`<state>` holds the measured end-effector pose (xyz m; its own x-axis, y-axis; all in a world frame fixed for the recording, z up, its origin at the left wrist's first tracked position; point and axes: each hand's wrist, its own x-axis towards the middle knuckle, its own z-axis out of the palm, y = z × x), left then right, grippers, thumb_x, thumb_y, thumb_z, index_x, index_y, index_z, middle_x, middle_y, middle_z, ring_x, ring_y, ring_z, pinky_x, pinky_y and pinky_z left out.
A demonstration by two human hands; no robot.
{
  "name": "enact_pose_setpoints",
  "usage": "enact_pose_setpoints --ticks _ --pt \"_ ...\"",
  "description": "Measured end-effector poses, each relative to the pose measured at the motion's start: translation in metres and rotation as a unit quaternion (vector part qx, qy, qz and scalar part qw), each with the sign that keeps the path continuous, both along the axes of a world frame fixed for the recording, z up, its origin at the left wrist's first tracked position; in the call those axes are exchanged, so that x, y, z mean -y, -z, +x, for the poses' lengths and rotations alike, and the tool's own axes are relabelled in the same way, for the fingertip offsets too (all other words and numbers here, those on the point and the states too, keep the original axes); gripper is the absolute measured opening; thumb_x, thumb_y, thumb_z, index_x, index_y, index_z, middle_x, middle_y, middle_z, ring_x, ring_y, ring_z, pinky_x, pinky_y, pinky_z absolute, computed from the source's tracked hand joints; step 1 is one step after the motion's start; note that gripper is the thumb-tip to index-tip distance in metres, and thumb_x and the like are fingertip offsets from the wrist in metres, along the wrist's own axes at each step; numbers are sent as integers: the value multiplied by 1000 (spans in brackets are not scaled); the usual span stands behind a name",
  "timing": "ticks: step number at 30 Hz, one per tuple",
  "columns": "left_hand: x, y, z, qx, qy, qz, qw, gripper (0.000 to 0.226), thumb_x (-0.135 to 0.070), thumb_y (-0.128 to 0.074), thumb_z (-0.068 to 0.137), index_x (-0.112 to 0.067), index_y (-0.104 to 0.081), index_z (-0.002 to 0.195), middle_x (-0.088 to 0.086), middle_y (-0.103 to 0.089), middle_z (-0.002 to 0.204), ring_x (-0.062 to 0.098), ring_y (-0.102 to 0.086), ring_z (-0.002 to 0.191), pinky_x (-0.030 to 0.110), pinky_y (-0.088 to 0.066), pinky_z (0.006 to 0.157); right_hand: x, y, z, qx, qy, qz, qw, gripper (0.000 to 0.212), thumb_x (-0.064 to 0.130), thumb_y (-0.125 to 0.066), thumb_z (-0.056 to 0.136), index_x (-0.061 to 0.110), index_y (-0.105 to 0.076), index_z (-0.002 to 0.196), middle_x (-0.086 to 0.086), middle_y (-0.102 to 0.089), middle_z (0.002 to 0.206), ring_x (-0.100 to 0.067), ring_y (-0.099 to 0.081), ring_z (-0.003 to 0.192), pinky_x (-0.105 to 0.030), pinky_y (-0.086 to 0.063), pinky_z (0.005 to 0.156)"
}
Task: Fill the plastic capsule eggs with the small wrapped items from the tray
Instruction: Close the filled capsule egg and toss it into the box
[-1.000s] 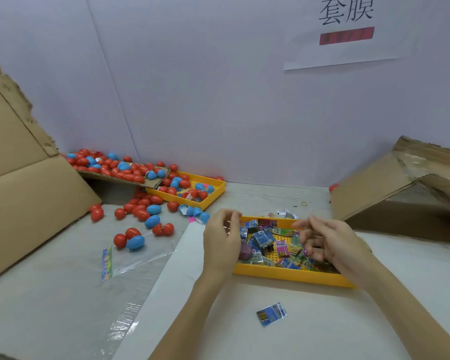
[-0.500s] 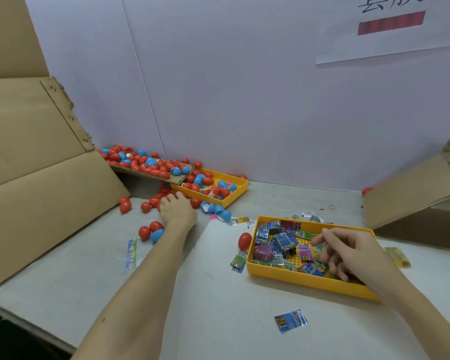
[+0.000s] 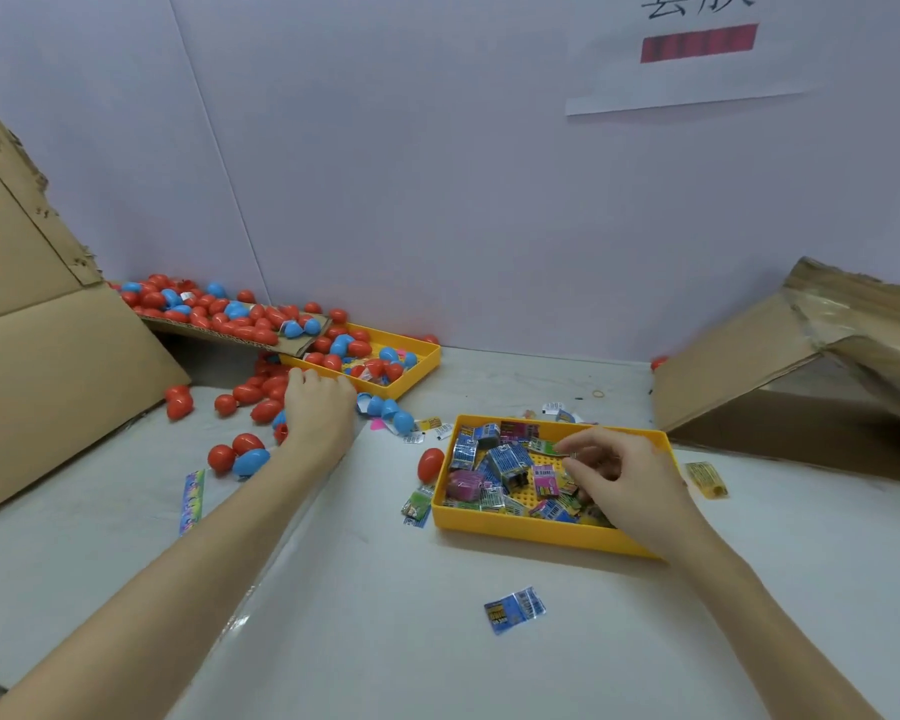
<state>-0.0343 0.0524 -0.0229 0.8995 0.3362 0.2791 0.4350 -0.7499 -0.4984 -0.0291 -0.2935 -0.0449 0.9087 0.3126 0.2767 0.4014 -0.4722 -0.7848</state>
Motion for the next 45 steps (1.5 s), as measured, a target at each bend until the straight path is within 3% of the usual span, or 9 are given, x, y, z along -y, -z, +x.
enact_pose_setpoints --ticks 6,12,16,19,21,24,29,33,45 --pt "72 -17 -16 153 193 -158 956 30 -26 -54 97 -17 -56 125 1 -66 114 22 -57 108 35 -41 92 -14 -4 -6 7 25 -136 990 34 40 -81 84 25 -76 115 10 -67 75 -2 -59 68 -10 -38 57" --pt "142 -8 -22 218 359 -496 760 24 -26 -54 104 -14 -60 124 -2 -59 101 13 -55 87 24 -45 76 -15 -6 -7 17 50 -157 986 10 32 -76 91 29 -80 100 19 -60 74 -3 -57 76 -41 -54 89" --pt "161 4 -21 277 343 -580 685 24 -28 -43 109 -20 -60 93 -7 -55 77 10 -52 73 18 -38 64 -12 -3 -10 75 50 -111 990 14 26 -67 98 27 -80 104 22 -57 76 -5 -59 78 -42 -54 83" --pt "158 7 -22 272 353 -576 685 22 -30 -45 108 -23 -63 99 -12 -59 78 6 -57 75 13 -41 63 -9 -2 -10 83 45 -60 994 19 22 -61 102 22 -78 110 16 -65 80 -6 -64 74 -33 -57 75" --pt "151 8 -23 257 357 -571 693 22 -25 -53 105 -19 -65 123 -9 -66 99 4 -60 89 9 -47 73 -9 -2 -11 69 43 -33 996 19 19 -60 103 20 -76 112 14 -66 75 -5 -65 65 -17 -53 64" --pt "144 9 -27 217 368 -605 672 33 -8 -57 102 -24 -61 131 -2 -60 122 2 -60 95 8 -49 79 -9 -3 -12 58 30 4 998 20 14 -63 100 20 -76 114 7 -73 89 -4 -68 67 -16 -56 63" --pt "147 6 -30 152 300 -685 646 29 -10 -41 105 -26 -62 92 1 -61 97 11 -56 91 28 -46 78 -6 -4 -13 64 4 47 997 50 8 -66 98 32 -58 141 0 -67 95 -11 -69 63 -23 -58 67" --pt "159 12 -33 155 303 -640 689 36 -58 -54 97 -24 -58 84 -6 -57 74 5 -55 67 21 -46 58 -8 -2 -15 88 -18 56 994 57 6 -62 100 33 -49 149 7 -68 90 -12 -68 59 -24 -59 66" --pt "159 19 -31 209 360 -558 718 22 -42 -69 93 -27 -58 81 -6 -58 80 6 -51 77 9 -37 64 -8 -2 -16 17 -35 72 997 4 20 -67 98 22 -64 100 8 -77 92 -10 -75 66 -32 -63 66"
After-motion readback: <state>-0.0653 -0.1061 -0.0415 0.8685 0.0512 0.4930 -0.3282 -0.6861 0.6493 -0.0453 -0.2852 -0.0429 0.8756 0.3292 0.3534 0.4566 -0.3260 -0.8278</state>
